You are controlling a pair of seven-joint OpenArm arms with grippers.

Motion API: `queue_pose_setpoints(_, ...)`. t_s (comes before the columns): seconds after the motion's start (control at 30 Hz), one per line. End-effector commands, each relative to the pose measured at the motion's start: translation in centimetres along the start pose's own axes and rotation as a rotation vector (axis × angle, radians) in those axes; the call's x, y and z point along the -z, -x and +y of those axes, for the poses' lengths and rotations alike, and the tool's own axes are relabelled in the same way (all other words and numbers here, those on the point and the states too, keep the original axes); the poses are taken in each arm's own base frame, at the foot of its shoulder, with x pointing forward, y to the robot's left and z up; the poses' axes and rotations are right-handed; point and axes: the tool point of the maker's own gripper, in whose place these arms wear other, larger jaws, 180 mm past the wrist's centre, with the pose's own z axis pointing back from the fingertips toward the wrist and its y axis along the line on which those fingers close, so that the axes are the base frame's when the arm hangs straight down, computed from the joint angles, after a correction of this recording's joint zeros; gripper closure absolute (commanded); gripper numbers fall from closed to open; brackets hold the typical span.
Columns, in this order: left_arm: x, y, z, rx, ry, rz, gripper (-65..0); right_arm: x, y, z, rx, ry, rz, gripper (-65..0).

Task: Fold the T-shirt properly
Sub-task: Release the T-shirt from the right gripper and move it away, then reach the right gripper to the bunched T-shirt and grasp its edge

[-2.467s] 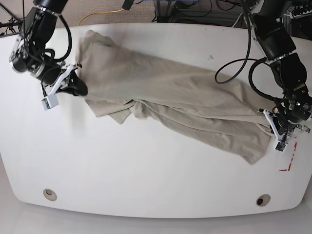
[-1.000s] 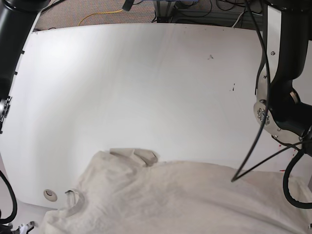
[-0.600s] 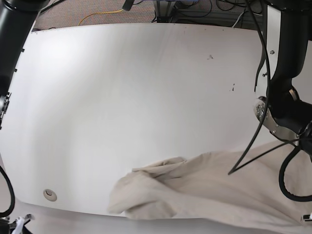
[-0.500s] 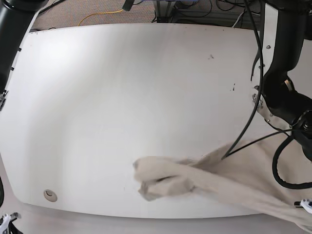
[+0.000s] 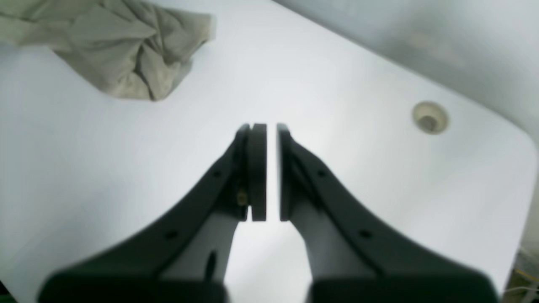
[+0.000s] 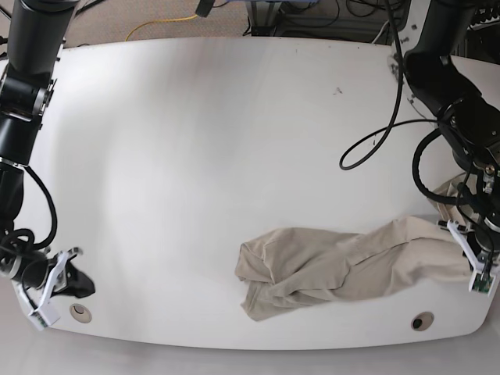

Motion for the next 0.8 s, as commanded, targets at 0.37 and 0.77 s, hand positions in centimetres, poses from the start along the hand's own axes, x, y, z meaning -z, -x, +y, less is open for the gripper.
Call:
queue_pose_setpoints(0.37, -3.5, 14.6, 4.2, 0.031, -0.106, 0.336, 0.0, 7.1, 4.7, 5.4, 0.055, -0.059, -0.001, -38.2)
queue_pose_setpoints(0.77, -8.9, 24.2, 6.1, 0.032, -0.156, 0.588, 0.0, 15.2, 2.5, 12.9, -0.051, -0.017, 0.018, -40.7)
